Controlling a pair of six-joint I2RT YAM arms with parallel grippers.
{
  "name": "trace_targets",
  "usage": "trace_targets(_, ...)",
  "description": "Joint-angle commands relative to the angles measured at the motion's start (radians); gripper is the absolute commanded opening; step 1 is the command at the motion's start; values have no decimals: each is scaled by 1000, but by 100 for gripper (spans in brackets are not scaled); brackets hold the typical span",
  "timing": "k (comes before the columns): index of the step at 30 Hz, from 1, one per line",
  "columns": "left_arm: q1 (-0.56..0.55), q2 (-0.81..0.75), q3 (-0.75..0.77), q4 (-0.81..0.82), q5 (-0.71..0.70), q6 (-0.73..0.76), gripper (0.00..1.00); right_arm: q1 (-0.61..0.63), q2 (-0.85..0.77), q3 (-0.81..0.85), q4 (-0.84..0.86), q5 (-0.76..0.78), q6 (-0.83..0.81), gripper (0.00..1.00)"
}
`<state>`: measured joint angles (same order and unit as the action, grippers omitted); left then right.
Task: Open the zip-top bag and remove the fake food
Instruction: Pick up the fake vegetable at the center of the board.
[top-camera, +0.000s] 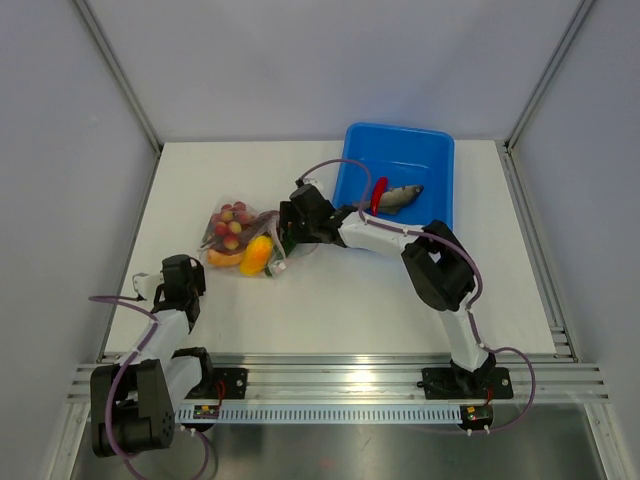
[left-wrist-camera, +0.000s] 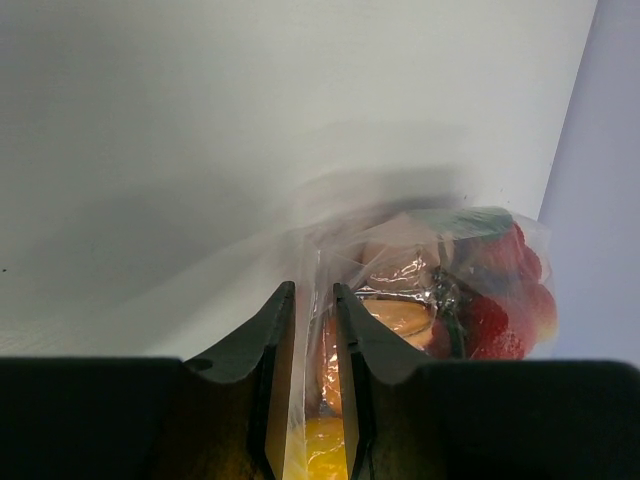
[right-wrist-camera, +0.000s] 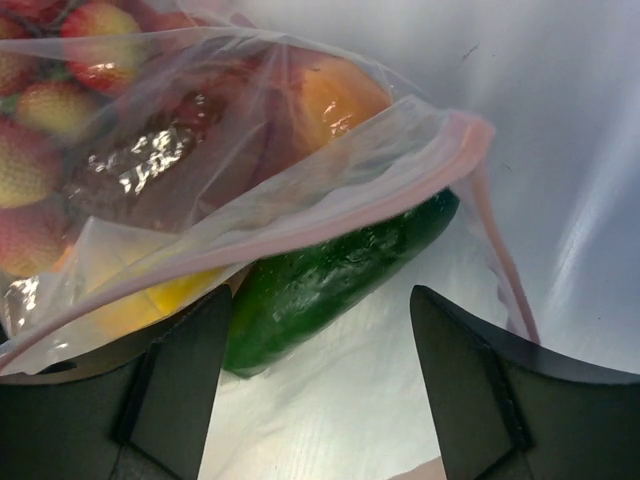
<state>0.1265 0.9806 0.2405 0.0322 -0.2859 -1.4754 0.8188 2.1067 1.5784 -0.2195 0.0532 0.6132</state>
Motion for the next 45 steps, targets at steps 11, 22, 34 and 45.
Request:
trace_targets(11,-8,0,29,0,-24,-8,24,40,101,146,-89,154,100,84)
trace_targets(22,-13,24,39,5,-12,-10,24,45,193,249,-173,183,89,76)
trace_targets(34,-18,21,39,-3,-25,-13,23,51,182,282,-185,201,63,43)
trace_targets(45,-18,13,39,-12,-27,-19,23,52,92,256,-175,227,59,22)
